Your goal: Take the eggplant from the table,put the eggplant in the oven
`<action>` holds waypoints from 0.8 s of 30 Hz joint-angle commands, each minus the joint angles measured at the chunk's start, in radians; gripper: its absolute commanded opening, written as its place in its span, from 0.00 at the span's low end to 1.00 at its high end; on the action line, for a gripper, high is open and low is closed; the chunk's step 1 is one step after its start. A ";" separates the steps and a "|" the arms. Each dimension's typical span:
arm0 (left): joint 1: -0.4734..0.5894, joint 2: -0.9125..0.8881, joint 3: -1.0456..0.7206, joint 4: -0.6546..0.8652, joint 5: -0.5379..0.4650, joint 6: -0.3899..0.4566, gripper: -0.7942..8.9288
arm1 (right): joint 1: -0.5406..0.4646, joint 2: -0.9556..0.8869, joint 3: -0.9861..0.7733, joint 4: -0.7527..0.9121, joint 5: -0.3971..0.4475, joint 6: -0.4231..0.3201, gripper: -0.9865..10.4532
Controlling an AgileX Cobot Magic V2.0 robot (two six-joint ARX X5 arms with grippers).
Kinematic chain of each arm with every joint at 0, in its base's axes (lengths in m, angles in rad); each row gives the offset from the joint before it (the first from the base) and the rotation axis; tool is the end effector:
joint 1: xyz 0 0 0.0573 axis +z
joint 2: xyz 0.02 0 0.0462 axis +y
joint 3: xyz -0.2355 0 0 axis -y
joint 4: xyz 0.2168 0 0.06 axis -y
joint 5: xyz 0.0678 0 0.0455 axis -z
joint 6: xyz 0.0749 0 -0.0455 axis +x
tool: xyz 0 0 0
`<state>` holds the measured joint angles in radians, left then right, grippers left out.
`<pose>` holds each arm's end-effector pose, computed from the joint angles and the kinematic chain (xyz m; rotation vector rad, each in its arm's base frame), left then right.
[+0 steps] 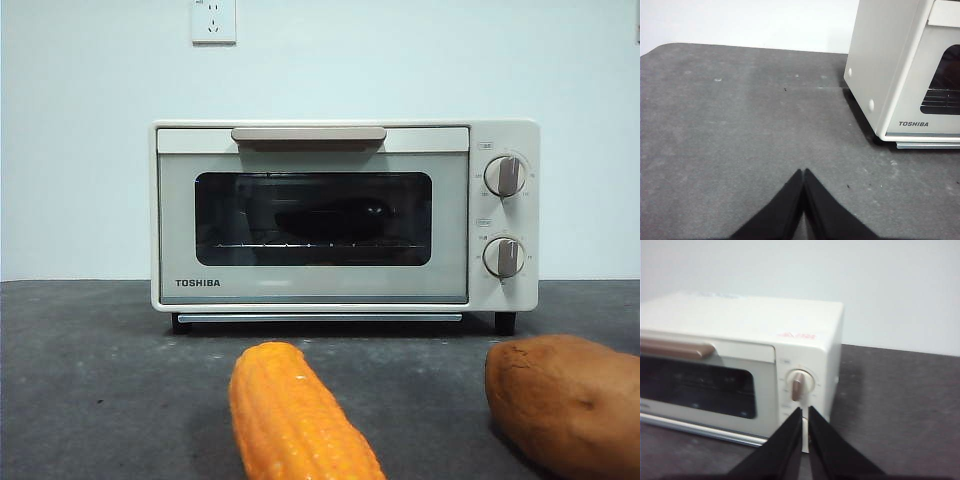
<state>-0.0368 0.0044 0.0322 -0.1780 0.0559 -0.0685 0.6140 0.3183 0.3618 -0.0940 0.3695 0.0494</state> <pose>0.1403 -0.0094 0.1492 -0.0698 0.1534 -0.0873 0.1364 0.0630 0.2396 0.0252 0.0507 0.2433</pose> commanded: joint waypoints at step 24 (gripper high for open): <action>0.001 -0.001 -0.013 -0.002 0.003 0.008 0.09 | -0.653 -0.315 -0.352 -0.051 -0.408 0.004 0.09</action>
<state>-0.0368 0.0044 0.0322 -0.1780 0.0559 -0.0685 -0.0395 0.0055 0.0158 -0.1436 -0.0345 0.0322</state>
